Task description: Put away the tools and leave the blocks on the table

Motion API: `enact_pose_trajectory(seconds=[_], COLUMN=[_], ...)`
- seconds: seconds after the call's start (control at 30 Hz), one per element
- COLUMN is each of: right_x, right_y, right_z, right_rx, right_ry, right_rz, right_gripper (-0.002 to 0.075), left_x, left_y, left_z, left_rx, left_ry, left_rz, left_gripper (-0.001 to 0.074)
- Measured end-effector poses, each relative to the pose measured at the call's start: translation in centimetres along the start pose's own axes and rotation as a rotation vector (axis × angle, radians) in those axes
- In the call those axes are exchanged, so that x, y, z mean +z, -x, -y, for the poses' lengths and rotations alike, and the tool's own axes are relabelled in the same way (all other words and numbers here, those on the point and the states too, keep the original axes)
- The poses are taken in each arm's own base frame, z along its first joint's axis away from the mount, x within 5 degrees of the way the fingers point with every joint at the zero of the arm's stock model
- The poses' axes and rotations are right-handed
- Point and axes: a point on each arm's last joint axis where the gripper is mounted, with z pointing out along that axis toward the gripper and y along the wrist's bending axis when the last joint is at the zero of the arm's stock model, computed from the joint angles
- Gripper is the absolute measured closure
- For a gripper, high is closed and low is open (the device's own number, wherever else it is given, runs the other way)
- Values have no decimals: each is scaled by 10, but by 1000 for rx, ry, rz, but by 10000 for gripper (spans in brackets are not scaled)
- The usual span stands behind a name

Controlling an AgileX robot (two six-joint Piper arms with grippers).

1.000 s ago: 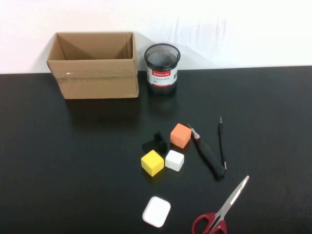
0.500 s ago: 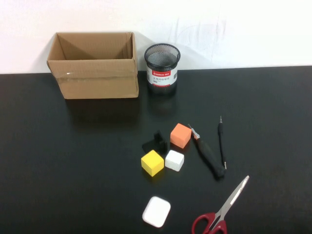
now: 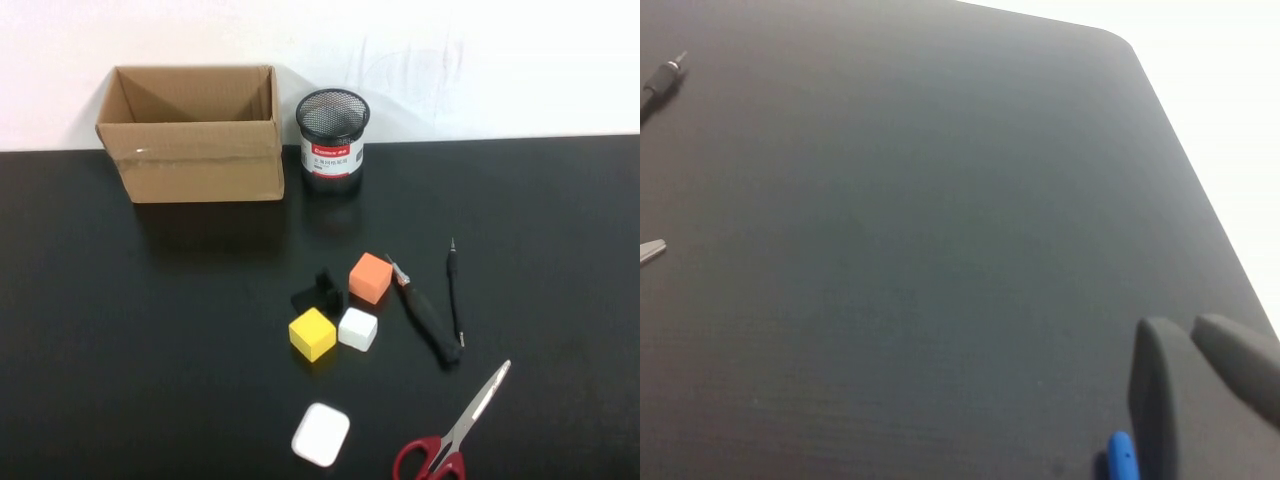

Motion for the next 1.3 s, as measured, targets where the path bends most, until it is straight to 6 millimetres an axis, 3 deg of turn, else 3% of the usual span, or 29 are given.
enact_pose_trajectory(seconds=[0.7, 0.87, 1.1, 1.3], right_x=[0, -3, -28, -41], right_y=[4, 25, 65, 75], right_z=[1, -1, -3, -3], right_rx=[-28, -28, -32, -9], right_ry=[-13, -2, 19, 27], right_rz=[46, 293, 826, 1000], right_gripper=[736, 736, 736, 736], left_x=[0, 0, 0, 0], left_y=[0, 0, 0, 0], left_z=[0, 0, 0, 0], left_rx=[1, 1, 1, 1], left_ry=[-2, -2, -2, -2], left_rz=[0, 0, 0, 0], left_gripper=[735, 735, 735, 735])
